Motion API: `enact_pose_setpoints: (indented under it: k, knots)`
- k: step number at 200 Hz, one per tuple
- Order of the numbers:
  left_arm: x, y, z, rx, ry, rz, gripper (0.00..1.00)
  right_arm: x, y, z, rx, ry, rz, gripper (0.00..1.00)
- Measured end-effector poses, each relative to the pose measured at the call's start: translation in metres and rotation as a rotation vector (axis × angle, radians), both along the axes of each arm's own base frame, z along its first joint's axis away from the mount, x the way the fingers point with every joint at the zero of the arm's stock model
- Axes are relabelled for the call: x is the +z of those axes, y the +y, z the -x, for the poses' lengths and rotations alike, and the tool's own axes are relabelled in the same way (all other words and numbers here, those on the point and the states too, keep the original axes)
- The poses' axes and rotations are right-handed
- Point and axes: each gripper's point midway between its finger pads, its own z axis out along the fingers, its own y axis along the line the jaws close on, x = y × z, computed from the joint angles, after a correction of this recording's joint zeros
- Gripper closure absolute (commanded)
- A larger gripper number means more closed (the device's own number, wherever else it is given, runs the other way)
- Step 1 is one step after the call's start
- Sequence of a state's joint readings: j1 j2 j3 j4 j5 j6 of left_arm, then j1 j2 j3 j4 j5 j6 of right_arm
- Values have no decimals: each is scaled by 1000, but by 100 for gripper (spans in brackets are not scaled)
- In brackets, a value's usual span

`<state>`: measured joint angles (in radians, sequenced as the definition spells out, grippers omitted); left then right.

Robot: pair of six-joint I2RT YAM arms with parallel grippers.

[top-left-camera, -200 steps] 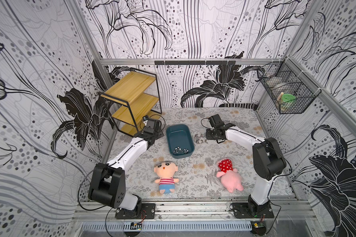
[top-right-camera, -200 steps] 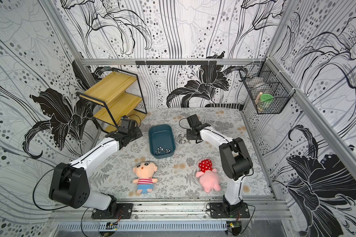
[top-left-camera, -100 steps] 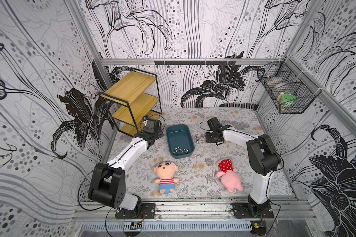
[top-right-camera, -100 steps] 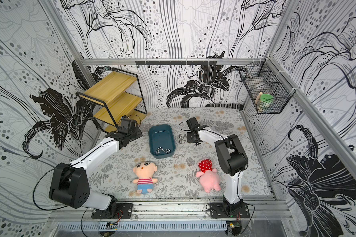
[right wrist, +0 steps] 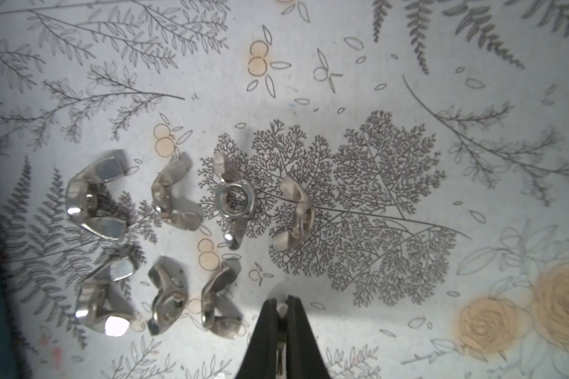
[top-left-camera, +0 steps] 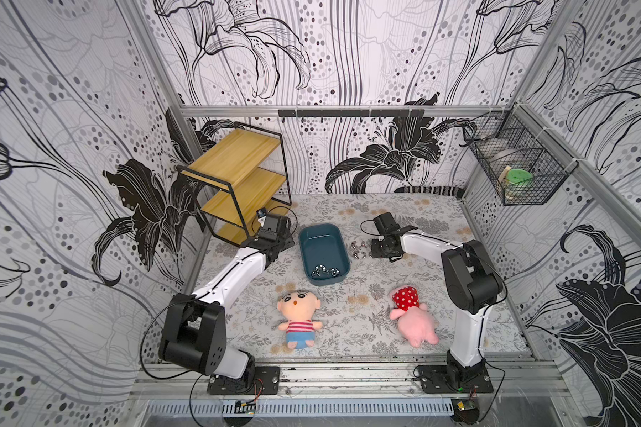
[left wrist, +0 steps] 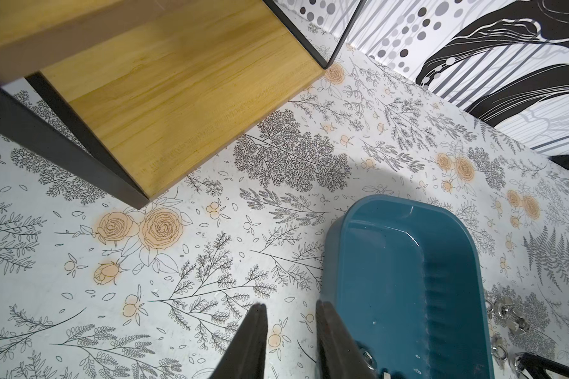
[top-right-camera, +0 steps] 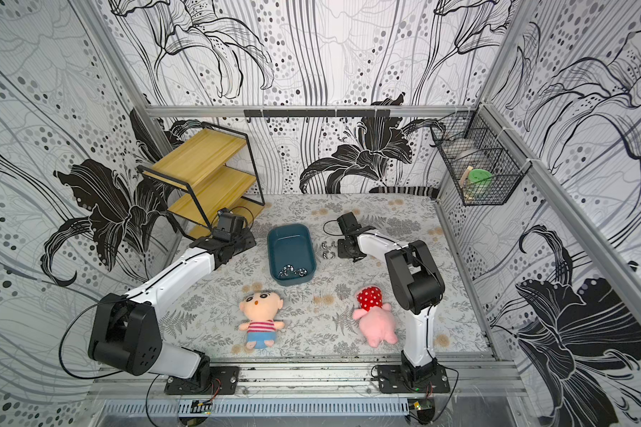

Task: Take out the wing nut from the storage box
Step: Place the wing nut at the center of the board.

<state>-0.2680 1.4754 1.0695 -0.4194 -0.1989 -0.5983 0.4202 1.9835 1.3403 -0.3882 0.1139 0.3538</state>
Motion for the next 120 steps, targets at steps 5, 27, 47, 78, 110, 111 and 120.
enact_pose_setpoints:
  k: [5,27,47,78,110,111,120]
  knots:
    - [0,0,0,0,0,0,68,0,0,0,0,0,0,87]
    - [0,0,0,1,0,-1,68,-3,0,0,0,6,2,82]
    - [0,0,0,2,-1,-2,68,-5,0,0,0,7,5,79]
    - [1,1,0,3,-1,-2,68,-4,-1,0,-1,8,7,76]
    - [1,1,0,3,-2,-2,68,5,0,-2,3,2,6,73]
    - [1,1,0,3,-2,-2,68,6,1,-3,3,0,5,73]
    - [1,1,0,3,-2,-2,68,15,2,-4,6,-13,0,72]
